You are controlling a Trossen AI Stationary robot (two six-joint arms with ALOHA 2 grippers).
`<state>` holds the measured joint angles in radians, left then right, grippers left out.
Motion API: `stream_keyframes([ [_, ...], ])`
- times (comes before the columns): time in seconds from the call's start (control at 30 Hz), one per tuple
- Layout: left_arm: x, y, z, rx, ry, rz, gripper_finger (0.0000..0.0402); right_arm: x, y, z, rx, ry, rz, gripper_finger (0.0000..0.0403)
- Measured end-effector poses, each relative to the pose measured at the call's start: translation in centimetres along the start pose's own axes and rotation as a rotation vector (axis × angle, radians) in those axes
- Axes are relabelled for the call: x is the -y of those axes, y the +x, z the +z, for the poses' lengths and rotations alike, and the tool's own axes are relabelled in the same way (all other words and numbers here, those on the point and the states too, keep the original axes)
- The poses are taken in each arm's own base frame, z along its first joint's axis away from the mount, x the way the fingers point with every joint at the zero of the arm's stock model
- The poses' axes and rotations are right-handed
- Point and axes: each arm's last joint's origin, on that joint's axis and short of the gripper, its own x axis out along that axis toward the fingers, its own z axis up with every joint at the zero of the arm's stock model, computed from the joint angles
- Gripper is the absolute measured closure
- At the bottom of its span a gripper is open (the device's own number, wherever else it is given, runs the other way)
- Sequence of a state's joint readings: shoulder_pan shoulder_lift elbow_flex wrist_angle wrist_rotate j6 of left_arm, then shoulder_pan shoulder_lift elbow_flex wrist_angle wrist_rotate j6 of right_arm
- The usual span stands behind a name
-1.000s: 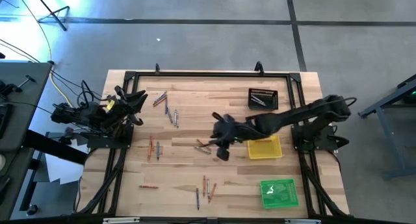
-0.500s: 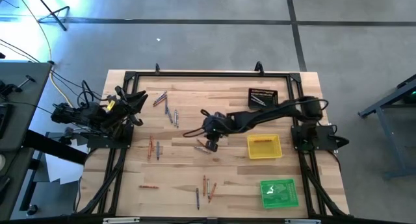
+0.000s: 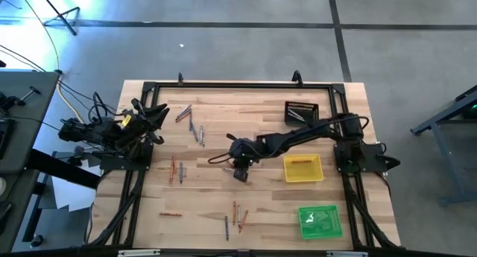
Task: Sort crayons
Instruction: Put the gray crayon into the black basket
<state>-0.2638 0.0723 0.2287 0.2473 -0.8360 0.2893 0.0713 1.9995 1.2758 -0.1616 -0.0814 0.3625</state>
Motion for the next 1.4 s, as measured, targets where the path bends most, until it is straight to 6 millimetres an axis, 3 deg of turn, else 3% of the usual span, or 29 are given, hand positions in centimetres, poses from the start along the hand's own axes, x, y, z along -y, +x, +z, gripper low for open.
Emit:
stream_keyframes([
  [0.4,0.2,0.0,-0.8,-0.063,-0.105,-0.013,0.0328,-2.4,0.4,-1.1,-0.012,-0.075,0.015,0.032],
  [0.87,1.3,0.3,-2.0,-0.157,-0.178,-0.117,0.0328,-1.6,1.6,-1.6,-0.01,-0.102,-0.073,0.032],
  [1.4,2.3,1.2,-1.9,-0.138,-0.151,-0.118,0.0328,-3.0,2.3,-2.5,-0.02,-0.126,-0.046,0.032],
])
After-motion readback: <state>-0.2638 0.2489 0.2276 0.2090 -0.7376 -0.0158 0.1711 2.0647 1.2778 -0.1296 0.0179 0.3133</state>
